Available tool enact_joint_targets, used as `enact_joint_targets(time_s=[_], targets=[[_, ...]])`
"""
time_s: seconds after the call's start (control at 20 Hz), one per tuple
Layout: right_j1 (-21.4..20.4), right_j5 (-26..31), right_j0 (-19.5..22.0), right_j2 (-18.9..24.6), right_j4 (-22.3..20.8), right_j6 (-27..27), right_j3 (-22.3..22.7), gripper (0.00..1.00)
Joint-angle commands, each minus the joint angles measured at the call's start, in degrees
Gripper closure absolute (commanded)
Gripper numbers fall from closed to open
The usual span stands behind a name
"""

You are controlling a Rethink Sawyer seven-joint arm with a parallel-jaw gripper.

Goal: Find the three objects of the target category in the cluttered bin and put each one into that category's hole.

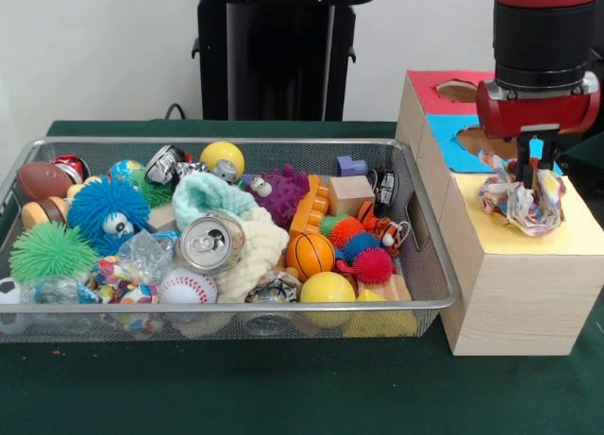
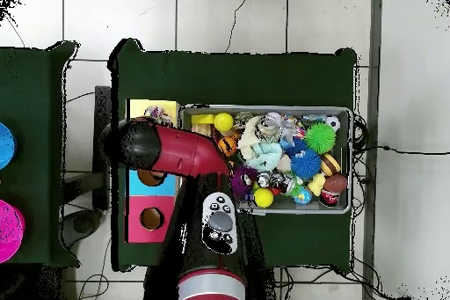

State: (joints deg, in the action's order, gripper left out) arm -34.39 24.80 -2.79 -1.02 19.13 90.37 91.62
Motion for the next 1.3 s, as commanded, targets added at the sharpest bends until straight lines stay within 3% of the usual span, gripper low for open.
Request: enact_joint_targets(time_s=[0.05, 0.5, 0.7, 0.8, 1.3], targets=[[1.7, -3.4, 1.6, 4.7, 3.0, 14.2, 6.0, 1.0], [1.4, -4.4, 1.9, 5.8, 4.4, 13.7, 5.6, 1.0], [6.1, -1.7, -1.1, 0.9, 2.5, 14.1, 2.0, 1.0], [8.2, -3.0, -2.1, -0.5, 2.2, 14.8, 1.5, 1.0], [11.9, -2.6, -4.5, -2.3, 4.7, 17.3, 1.7, 1.0]])
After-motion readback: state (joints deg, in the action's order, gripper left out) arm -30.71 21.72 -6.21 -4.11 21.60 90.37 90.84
